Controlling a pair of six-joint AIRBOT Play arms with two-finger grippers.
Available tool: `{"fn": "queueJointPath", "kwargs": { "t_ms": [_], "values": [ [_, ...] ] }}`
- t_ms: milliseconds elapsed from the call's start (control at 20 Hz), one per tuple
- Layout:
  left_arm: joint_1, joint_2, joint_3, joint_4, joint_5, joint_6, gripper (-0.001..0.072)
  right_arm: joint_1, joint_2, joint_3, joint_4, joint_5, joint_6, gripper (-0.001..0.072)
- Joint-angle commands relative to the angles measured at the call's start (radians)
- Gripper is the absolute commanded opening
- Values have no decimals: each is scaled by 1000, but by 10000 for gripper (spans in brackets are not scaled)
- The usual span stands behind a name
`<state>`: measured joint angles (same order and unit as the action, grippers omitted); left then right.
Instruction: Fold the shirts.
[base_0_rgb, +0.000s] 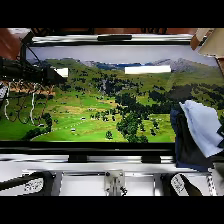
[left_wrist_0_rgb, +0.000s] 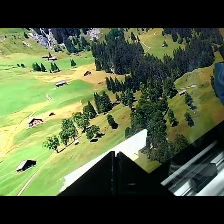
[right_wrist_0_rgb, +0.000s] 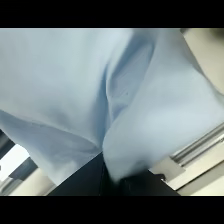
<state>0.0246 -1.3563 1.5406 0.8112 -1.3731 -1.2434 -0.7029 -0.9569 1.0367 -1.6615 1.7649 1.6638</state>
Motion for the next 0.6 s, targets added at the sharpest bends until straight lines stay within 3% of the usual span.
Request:
{"fn": "queueJointPath", "kwargs": {
  "t_ms": [0,50,100,250,300,450,550],
  "values": [
    [0,-2,0,0,0,2,36,0,48,-212,-53,-44,30,250],
    [0,-2,0,0,0,2,36,0,48,-236,-65,-73,24,586],
    [0,-2,0,0,0,2,36,0,48,-232,-89,-95,14,622],
    [-2,-2,5,36,7,1,34,14,47,-88,-143,-180,-86,620],
    [-14,-2,20,127,21,-13,33,49,47,7,-140,-234,-125,618],
    [-128,-16,119,722,42,-214,33,304,3,285,-140,-430,-108,600],
    [-207,-45,153,991,2,-300,34,550,-90,413,-99,-499,16,599]
  ]
}}
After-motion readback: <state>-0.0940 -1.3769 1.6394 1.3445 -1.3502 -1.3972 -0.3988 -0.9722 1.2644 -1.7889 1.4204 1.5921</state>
